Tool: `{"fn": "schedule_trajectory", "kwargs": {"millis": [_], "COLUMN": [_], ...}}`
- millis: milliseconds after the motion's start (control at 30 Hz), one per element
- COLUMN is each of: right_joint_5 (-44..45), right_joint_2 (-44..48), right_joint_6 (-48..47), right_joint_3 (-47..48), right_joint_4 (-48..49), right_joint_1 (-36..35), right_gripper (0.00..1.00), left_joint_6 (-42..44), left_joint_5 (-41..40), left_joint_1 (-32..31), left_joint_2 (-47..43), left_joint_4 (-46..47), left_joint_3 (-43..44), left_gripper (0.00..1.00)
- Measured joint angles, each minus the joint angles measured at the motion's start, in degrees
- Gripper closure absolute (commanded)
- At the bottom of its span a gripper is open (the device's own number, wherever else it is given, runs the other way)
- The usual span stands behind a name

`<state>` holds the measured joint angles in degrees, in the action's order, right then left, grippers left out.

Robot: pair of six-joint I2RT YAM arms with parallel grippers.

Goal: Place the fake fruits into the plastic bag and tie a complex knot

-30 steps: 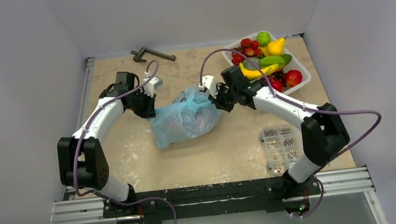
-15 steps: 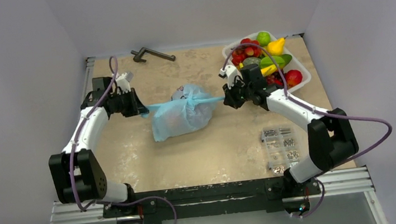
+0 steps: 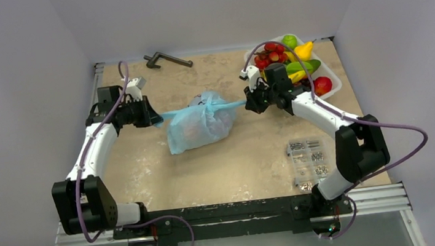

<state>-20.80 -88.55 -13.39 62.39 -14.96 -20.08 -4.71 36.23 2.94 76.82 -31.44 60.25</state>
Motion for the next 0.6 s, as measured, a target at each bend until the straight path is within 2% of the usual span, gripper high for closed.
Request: {"fn": "schedule_trajectory", "kwargs": {"millis": [300,600], "right_joint_5": [0.31,-0.92], "right_joint_2": [-6.25,-5.38], "right_joint_6": [-1.9,-4.66], "right_joint_3": [-0.13,-5.2], "right_joint_4": [-0.17,0.94], "right_joint_1": [0.02,0.28], "right_gripper": [1.0,1.0], "left_joint_6": [-0.17,-2.36], "left_joint_5": [-0.61,1.55], "left_joint_1": [-0.52,0.81], "left_joint_2": [5.33,7.21], "left_joint_4": [0.42,-0.63], "left_joint_3": [-2.47,-6.73], "left_gripper": [1.0,1.0]}}
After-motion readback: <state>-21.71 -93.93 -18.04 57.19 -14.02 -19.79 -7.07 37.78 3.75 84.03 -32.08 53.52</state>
